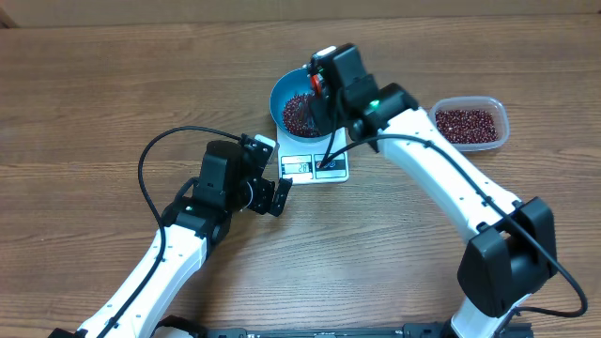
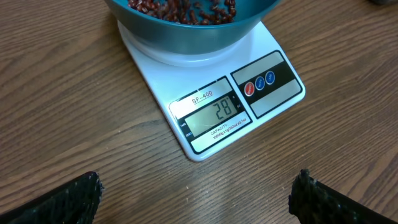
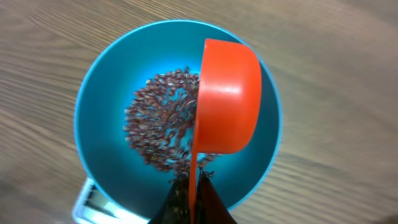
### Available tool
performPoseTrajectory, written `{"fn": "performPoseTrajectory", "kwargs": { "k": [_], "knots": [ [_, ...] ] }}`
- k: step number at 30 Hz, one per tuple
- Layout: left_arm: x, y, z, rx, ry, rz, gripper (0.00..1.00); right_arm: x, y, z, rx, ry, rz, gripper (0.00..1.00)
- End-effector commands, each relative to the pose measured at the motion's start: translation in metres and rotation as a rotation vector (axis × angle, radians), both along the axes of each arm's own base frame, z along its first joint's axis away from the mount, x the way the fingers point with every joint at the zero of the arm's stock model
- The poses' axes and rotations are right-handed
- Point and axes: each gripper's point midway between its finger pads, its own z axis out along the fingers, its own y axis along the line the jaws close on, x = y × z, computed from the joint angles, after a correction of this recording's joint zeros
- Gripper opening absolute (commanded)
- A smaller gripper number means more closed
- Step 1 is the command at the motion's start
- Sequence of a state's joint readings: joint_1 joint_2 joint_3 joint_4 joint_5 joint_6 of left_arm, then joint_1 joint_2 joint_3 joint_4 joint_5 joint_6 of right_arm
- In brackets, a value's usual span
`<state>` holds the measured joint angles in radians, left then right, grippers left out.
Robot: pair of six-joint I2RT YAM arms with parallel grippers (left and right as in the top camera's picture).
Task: Scoop item into bowl and weigh 150g on scale
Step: 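Tip the scoop into the blue bowl and return right to the tub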
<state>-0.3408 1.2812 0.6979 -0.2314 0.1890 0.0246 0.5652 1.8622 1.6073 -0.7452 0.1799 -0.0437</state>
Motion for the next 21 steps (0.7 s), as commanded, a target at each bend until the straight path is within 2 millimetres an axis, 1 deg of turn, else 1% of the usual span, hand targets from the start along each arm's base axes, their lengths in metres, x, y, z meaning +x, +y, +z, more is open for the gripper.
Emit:
{"fn": "performPoseTrajectory", "kwargs": {
  "k": [1,4,12,13,16,18,21],
  "knots": [
    [0.0,0.0,-0.003,0.001,0.01,0.009,1.0,0.01,-0.011,0.023,-0.214,-0.15,-0.007,0.04],
    [-0.001,0.001,-0.004,0.001,0.011,0.009,1.0,0.007,-0.008,0.026,-0.267,-0.175,0.012,0.04],
    [-0.001,0.001,-0.004,0.002,0.012,0.009,1.0,0.005,-0.004,0.025,-0.255,-0.17,0.023,0.04],
    [-0.001,0.001,-0.004,0.002,0.012,0.009,1.0,0.004,0.001,0.023,-0.226,-0.154,0.041,0.04],
    [-0.001,0.001,-0.004,0.002,0.012,0.009,1.0,0.004,0.004,0.019,-0.159,-0.121,0.045,0.04],
    [-0.001,0.001,-0.004,0.002,0.012,0.009,1.0,0.005,0.001,0.02,-0.114,-0.102,0.028,0.04],
    [-0.001,0.001,-0.004,0.002,0.012,0.009,1.0,0.007,-0.009,0.032,-0.025,-0.083,0.015,0.04]
  ]
}}
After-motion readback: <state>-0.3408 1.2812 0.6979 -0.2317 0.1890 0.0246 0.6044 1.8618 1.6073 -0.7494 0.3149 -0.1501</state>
